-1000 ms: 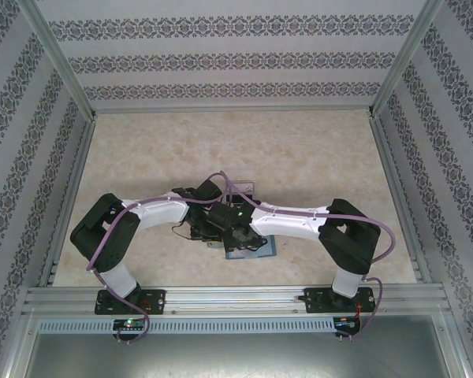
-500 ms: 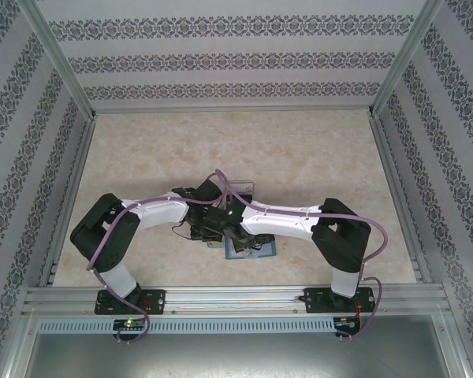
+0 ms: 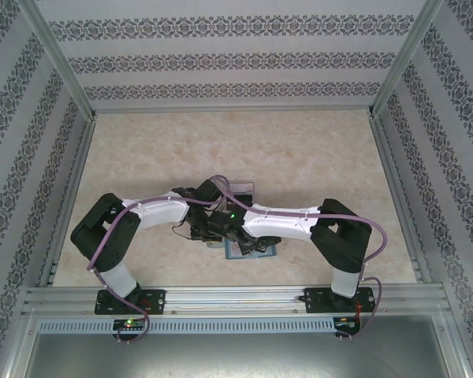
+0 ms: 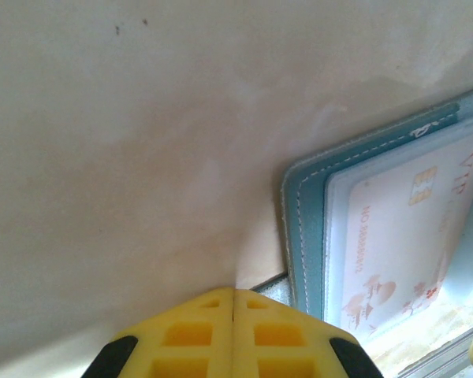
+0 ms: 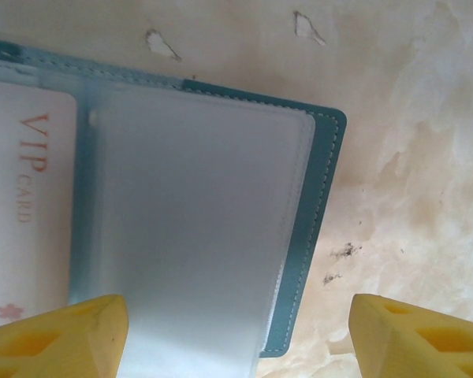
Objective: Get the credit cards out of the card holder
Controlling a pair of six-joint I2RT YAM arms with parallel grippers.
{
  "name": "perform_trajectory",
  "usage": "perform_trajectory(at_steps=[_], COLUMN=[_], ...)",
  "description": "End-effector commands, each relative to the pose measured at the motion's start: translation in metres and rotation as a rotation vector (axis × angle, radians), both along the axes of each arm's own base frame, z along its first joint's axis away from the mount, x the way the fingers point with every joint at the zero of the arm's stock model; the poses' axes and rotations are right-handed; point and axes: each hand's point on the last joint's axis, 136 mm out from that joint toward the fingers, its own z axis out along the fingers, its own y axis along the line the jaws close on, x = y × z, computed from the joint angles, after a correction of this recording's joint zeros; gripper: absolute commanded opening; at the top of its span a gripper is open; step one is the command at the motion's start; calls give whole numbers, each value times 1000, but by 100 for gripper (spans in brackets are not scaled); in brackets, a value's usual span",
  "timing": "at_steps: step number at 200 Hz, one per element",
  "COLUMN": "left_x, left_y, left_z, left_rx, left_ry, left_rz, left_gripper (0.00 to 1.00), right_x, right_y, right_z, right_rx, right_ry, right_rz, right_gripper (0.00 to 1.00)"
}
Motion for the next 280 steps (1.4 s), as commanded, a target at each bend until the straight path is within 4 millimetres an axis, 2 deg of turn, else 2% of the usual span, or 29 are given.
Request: perform_trajectory(at_steps=[1, 53, 114, 162, 192, 280], left_x=[-7, -6, -5, -4, -2, 8], left_y=[6, 6, 6, 4, 2, -16], left_z=[-9, -8, -7, -4, 0, 27], left_rx=[52, 55, 56, 52, 41, -66], left_ry=[18, 20, 20, 14, 3, -35], left_rz=[-36, -37, -38, -36, -36, -12], left_gripper=[5, 4, 5, 5, 5, 6], right_x=[0, -3, -14, -19, -18, -7], right_y=[-10, -20, -14, -14, -14, -7], right_z=[2, -9, -37, -47, -42, 1], right_rx=[-20, 5, 189, 263, 276, 391], right_ry=[-6, 7, 76, 105, 98, 18], right_rz=[29, -5, -78, -122, -127, -138], right_gripper=[75, 75, 75, 75, 75, 73])
